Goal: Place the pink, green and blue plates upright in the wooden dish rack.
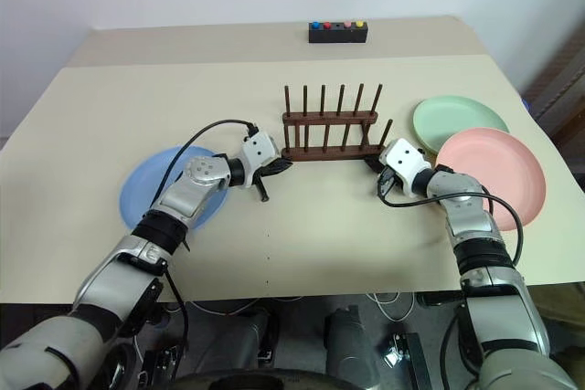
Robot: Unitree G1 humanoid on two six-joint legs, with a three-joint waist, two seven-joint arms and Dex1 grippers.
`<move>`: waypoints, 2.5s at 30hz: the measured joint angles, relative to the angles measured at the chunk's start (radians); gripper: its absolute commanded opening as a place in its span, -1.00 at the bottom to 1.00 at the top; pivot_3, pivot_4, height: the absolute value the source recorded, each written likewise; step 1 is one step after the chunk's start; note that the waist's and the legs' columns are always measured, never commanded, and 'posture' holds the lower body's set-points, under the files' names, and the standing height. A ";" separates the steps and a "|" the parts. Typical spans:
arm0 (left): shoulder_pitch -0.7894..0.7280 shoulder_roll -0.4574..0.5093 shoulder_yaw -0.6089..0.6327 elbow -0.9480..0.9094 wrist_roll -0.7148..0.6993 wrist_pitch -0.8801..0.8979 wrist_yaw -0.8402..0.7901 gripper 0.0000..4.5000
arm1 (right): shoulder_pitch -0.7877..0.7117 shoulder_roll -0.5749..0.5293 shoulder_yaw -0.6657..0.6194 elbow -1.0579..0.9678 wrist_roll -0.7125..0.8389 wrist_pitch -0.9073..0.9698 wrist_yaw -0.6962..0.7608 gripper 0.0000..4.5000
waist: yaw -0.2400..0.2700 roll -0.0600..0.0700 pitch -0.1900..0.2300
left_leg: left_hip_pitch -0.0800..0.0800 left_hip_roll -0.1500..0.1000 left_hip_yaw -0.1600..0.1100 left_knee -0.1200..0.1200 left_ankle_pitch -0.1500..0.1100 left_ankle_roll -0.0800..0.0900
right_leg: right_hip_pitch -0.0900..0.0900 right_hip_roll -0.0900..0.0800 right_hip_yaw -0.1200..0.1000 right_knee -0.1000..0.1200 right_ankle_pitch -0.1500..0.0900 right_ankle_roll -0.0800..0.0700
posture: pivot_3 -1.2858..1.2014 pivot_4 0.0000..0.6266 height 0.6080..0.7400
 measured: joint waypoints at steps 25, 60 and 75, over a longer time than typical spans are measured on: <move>-0.059 -0.047 0.045 0.131 0.055 -0.067 0.047 -0.99 | -0.097 0.047 0.001 0.155 -0.008 -0.088 -0.070 -1.00 | -0.014 0.000 0.000 | 0.000 0.000 0.000 0.000 0.000 0.000 | 0.000 0.000 0.000 0.000 0.000 0.000 | 0.03 -0.52 1.00; 0.237 0.360 0.405 -0.752 -0.635 0.541 -0.474 1.00 | 0.474 -0.365 -0.335 -0.620 0.304 0.535 0.150 0.97 | 0.004 0.000 0.000 | -0.005 0.000 -0.001 0.000 -0.001 0.002 | -0.003 -0.003 0.001 -0.001 0.000 0.000 | 0.03 -0.52 1.00; 0.223 0.395 0.331 -0.761 -0.659 0.458 -0.655 1.00 | 0.633 -0.366 -0.343 -0.649 0.195 0.559 0.061 0.87 | 0.008 0.000 0.000 | -0.004 0.000 -0.001 0.000 -0.001 0.002 | -0.001 -0.003 0.001 -0.002 0.000 0.000 | 0.03 -0.52 1.00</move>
